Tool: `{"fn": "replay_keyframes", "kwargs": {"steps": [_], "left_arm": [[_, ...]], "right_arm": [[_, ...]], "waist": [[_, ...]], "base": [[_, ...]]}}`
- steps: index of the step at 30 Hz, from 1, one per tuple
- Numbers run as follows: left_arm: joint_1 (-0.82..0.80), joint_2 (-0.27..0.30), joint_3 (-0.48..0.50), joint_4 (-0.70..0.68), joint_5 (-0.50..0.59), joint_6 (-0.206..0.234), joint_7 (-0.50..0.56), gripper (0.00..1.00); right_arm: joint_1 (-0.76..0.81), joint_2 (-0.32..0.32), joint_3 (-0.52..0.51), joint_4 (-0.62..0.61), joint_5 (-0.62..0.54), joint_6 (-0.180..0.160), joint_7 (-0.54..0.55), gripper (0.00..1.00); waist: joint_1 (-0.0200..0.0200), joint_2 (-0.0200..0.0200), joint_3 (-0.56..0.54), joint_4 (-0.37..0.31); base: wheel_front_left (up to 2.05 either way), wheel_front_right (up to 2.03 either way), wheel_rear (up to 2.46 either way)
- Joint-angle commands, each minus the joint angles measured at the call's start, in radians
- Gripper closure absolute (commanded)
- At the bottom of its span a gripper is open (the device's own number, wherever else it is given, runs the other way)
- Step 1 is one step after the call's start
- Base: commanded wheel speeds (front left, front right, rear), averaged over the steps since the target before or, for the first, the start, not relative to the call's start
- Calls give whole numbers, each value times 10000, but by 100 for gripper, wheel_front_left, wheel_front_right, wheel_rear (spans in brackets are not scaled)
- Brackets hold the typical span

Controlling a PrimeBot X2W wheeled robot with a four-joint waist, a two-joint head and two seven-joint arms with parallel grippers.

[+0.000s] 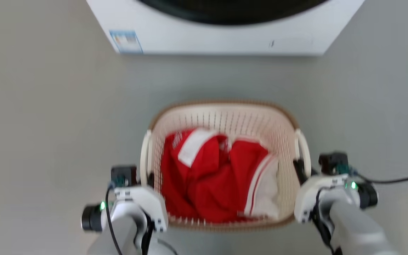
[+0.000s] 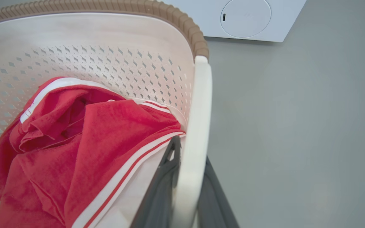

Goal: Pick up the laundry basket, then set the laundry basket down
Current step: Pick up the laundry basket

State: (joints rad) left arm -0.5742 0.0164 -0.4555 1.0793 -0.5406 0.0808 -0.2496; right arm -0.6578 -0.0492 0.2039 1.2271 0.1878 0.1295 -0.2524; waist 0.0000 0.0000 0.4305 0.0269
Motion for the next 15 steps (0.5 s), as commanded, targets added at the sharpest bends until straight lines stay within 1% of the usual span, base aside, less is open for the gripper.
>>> {"fn": "replay_keyframes", "kwargs": {"steps": [1,6,11,15], "left_arm": [[294,338,159,14,-146,121,-122,100],[955,338,-178,470,-481,18,-122,100],[1383,338,-663,980,-873,-132,-122,100],[1733,338,-1062,1179,-1291,-166,-4,100]], "right_arm": [[489,-10,479,74,281,12,-67,100],[1209,-10,1267,196,1037,12,163,100],[1688,-10,1821,245,1598,12,434,100],[2042,-10,2184,263,2016,12,636,100]], "waist": [[0,0,-1338,-77],[0,0,-2537,-222],[0,0,-3352,-293],[0,0,-3960,-335]], "base": [[0,0,0],[0,0,0],[0,0,0],[0,0,0]]}}
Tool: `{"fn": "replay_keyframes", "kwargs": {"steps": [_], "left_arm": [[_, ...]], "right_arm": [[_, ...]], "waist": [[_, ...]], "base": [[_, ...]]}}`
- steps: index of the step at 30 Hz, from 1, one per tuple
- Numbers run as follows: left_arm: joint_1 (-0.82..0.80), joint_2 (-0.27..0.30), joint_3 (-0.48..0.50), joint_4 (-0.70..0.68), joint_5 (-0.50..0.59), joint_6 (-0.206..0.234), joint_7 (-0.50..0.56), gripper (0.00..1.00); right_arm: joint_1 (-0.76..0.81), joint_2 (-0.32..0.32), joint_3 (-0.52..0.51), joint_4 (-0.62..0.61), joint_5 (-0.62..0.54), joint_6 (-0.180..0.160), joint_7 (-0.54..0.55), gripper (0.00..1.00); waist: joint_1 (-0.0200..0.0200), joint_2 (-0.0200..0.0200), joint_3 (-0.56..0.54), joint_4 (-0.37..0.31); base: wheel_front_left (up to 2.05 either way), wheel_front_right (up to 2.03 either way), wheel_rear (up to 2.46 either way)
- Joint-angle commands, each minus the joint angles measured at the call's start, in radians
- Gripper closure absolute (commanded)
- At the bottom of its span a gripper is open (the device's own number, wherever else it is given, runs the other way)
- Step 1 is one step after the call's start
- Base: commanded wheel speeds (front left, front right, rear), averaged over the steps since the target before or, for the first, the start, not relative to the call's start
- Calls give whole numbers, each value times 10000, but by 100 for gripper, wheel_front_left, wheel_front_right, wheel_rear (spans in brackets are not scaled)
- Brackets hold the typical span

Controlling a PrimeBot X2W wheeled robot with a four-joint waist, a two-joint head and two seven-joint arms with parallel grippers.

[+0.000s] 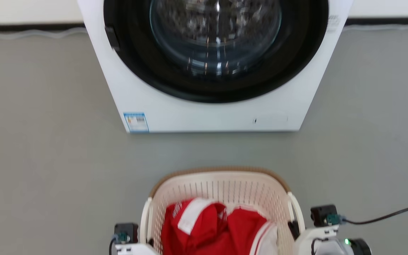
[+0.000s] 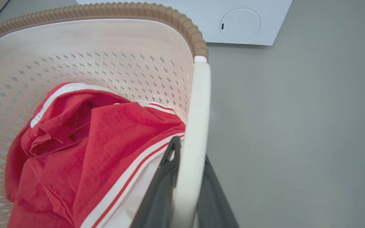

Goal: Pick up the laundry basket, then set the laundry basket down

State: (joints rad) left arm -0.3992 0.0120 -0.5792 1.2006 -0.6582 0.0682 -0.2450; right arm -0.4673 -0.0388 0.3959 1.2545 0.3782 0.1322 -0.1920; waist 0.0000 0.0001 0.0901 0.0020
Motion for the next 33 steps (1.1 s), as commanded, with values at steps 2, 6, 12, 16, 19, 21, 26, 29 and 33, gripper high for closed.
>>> {"fn": "replay_keyframes", "kwargs": {"steps": [2,6,12,16,19,21,26,29,33], "left_arm": [[120,382,-20,-34,-326,-20,12,100],[206,382,-428,-13,-594,82,97,100],[295,382,-822,30,-917,169,163,100],[343,382,-1089,9,-1178,225,173,100],[348,382,-1273,-48,-1391,274,171,100],[336,382,-1400,-78,-1517,302,164,100],[243,382,-1684,-80,-1769,365,116,100],[181,382,-1813,-56,-1910,394,74,100],[113,382,-1983,-28,-2089,394,30,100]], "right_arm": [[265,-114,431,-41,344,-15,133,100],[369,-114,819,-134,677,-15,259,100],[439,-114,1147,-101,985,-15,255,100],[507,-114,1332,-38,1187,-15,235,100],[501,-114,1460,8,1293,-15,218,100],[490,-114,1539,23,1377,-15,213,100],[453,-114,1716,56,1585,-15,167,100],[411,-114,1807,84,1685,-15,135,100],[343,-114,1914,126,1793,-15,88,100]], "waist": [[0,-1,-765,-77],[0,-1,-1041,-35],[0,-1,-1337,27],[0,-1,-1471,48],[0,-1,-1488,38],[0,-1,-1472,27],[0,-1,-1398,16],[0,-1,-1356,18],[0,-1,-1304,21]], "base": [[0,0,0],[0,0,0],[0,0,0],[0,0,0],[0,0,0],[0,0,0],[0,0,0],[0,0,0],[0,0,0]]}}
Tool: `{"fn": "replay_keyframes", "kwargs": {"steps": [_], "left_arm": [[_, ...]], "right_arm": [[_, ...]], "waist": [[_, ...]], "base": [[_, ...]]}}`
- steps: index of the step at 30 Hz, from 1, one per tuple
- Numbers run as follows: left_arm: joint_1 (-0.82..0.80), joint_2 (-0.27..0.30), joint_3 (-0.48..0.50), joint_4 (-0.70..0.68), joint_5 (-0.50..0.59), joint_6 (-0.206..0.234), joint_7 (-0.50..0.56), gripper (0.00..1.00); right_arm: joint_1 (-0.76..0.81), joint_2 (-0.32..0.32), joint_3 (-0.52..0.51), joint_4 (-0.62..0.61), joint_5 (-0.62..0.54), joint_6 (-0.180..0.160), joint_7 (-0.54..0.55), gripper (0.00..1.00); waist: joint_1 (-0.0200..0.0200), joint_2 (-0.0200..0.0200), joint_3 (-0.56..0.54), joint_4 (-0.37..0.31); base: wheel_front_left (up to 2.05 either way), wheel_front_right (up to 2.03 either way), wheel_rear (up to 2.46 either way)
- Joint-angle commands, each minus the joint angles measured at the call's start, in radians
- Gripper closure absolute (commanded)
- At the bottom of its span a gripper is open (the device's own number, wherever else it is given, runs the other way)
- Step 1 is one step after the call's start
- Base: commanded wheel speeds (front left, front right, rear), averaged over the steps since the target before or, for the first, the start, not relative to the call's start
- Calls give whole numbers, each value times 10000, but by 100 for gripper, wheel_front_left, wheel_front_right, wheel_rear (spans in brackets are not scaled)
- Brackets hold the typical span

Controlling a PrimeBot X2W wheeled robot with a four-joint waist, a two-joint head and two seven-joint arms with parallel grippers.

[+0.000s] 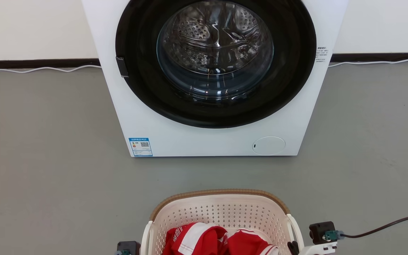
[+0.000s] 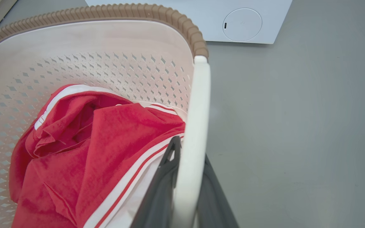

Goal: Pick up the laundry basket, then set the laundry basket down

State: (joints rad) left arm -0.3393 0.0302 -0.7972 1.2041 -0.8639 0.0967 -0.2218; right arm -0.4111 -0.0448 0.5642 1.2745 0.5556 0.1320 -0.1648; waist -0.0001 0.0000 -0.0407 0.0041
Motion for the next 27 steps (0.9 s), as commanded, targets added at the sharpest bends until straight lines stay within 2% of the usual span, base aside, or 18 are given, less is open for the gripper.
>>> {"fn": "replay_keyframes", "kwargs": {"steps": [1,27], "left_arm": [[-506,200,153,-55,-70,110,-212,100],[-773,200,-642,149,-938,173,-366,100]], "right_arm": [[-235,-54,254,-62,44,-13,-195,100],[-439,-54,778,89,574,-13,-410,100]], "waist": [[1,0,11,4],[1,0,164,2]], "base": [[0,0,0],[0,0,0]]}}
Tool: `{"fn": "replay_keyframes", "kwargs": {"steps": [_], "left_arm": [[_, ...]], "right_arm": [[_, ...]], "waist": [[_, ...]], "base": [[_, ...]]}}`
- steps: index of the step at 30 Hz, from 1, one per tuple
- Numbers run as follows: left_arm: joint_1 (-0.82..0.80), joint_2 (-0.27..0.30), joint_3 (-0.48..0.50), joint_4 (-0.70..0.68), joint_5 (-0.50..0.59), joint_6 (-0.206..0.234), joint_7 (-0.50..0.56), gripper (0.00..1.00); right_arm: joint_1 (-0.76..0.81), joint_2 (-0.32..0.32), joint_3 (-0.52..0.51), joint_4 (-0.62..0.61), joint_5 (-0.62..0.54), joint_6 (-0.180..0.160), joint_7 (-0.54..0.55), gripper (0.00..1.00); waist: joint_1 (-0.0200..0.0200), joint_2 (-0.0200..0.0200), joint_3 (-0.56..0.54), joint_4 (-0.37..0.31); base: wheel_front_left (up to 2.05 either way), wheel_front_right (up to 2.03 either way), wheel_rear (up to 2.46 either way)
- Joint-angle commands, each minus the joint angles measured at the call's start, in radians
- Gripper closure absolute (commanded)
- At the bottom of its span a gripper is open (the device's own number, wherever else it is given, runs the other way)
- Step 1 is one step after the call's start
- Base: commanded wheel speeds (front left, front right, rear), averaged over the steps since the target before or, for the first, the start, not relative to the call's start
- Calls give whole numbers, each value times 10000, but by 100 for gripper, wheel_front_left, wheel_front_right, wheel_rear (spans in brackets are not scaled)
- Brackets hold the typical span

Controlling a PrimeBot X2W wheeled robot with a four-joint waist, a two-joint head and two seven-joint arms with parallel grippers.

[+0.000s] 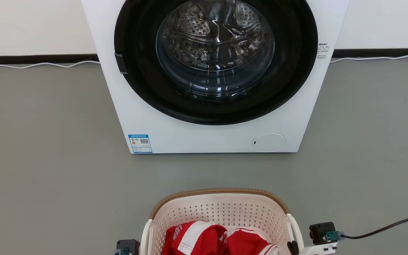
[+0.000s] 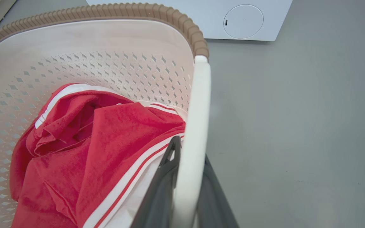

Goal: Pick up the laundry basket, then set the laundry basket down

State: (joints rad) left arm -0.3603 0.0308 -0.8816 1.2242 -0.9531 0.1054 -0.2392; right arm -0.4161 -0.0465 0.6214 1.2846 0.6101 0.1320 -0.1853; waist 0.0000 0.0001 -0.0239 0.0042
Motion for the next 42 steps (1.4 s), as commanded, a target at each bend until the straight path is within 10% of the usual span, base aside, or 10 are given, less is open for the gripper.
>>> {"fn": "replay_keyframes", "kwargs": {"steps": [1,19,42], "left_arm": [[-569,194,179,-48,-73,90,-194,100],[-1452,246,484,-341,-15,358,-223,100],[-4288,818,3811,-3110,3360,1220,-225,100]], "right_arm": [[-398,-37,223,-9,44,-13,-211,100],[-1185,-37,479,-3,61,-13,-588,100],[-4453,-37,-2322,-1935,-3214,-13,-763,100]], "waist": [[0,-1,7,1],[0,-1,1085,-10],[0,-1,6687,-262]], "base": [[0,0,0],[0,0,0],[0,0,0]]}}
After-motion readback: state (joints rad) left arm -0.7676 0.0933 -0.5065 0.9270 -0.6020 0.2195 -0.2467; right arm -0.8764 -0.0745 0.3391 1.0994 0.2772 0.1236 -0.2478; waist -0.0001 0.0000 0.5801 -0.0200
